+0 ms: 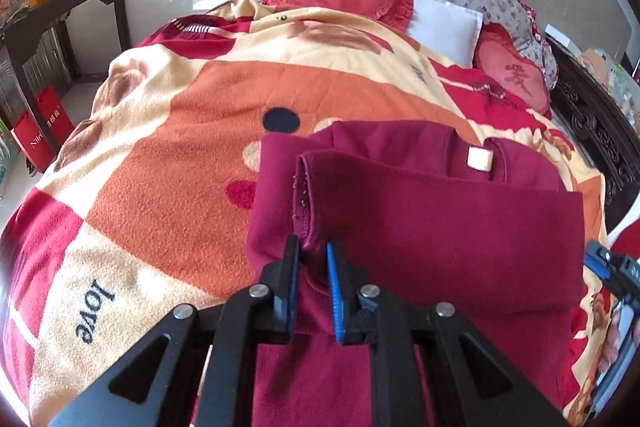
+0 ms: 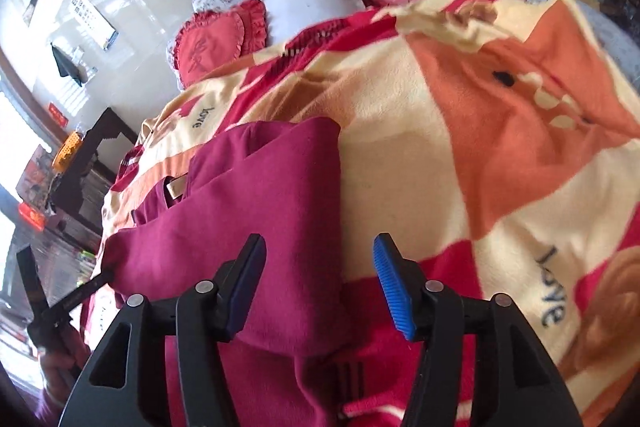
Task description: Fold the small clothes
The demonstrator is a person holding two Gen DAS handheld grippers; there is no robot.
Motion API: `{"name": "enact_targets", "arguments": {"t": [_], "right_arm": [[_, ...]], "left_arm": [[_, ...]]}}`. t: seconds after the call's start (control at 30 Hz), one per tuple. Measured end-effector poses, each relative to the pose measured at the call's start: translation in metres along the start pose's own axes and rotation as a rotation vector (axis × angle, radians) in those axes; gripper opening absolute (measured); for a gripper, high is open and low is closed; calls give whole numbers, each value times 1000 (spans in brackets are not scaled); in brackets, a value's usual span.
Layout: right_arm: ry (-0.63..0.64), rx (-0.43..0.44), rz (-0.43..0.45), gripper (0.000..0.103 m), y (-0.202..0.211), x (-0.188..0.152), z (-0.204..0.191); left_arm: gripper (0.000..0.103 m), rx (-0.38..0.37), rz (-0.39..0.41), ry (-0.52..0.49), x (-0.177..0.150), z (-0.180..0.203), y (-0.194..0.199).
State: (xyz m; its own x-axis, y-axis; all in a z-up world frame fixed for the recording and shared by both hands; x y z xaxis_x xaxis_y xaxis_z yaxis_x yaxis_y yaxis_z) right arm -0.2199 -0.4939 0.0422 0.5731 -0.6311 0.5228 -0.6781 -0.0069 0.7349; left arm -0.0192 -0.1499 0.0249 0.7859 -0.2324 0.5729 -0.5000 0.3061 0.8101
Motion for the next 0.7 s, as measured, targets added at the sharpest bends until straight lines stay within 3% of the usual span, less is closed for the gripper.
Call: {"name": "enact_targets", "arguments": {"t": [0.1,0.17,0.3,0.43,0.5,0.63,0.7], "right_arm": [[-3,33,-53,37,-23,3,-2],[34,2,-62,0,-26,3,-6],[78,-41,62,0,1,13,-11],[88,-136,-11,0,-28,6,0],[83,-153,10,3,-21,5,0],[103,-149,71,7,21,0,-14],[174,-102,32,7,22,-14,-33]], "left_arm": [[14,18,-6,-27,-4,6,-1],[15,3,-15,-31,-5,10,-2],[18,16,-28,-65,-8,20,-12],[19,62,-62,-84,-16,23,-33],[20,45,-58,-69,-16,20,-29],[37,39,-35,-60,-14,14,-19],[50,11,-39,-44,-14,15,-17]]}}
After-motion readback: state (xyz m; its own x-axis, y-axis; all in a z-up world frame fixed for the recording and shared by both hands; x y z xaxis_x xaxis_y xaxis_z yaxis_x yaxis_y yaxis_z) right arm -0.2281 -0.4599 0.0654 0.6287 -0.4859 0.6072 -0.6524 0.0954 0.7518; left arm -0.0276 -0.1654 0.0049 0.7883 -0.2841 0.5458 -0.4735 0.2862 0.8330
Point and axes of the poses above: each gripper's, at about its wrist camera, not at the fingertips, and y roughly against the way its jaws point, z to its right, x to its top, the point moved 5 cm from there along -y, roughly the way its jaws point, and after that the axes turned 1 degree about y, right-handed, at the moved point
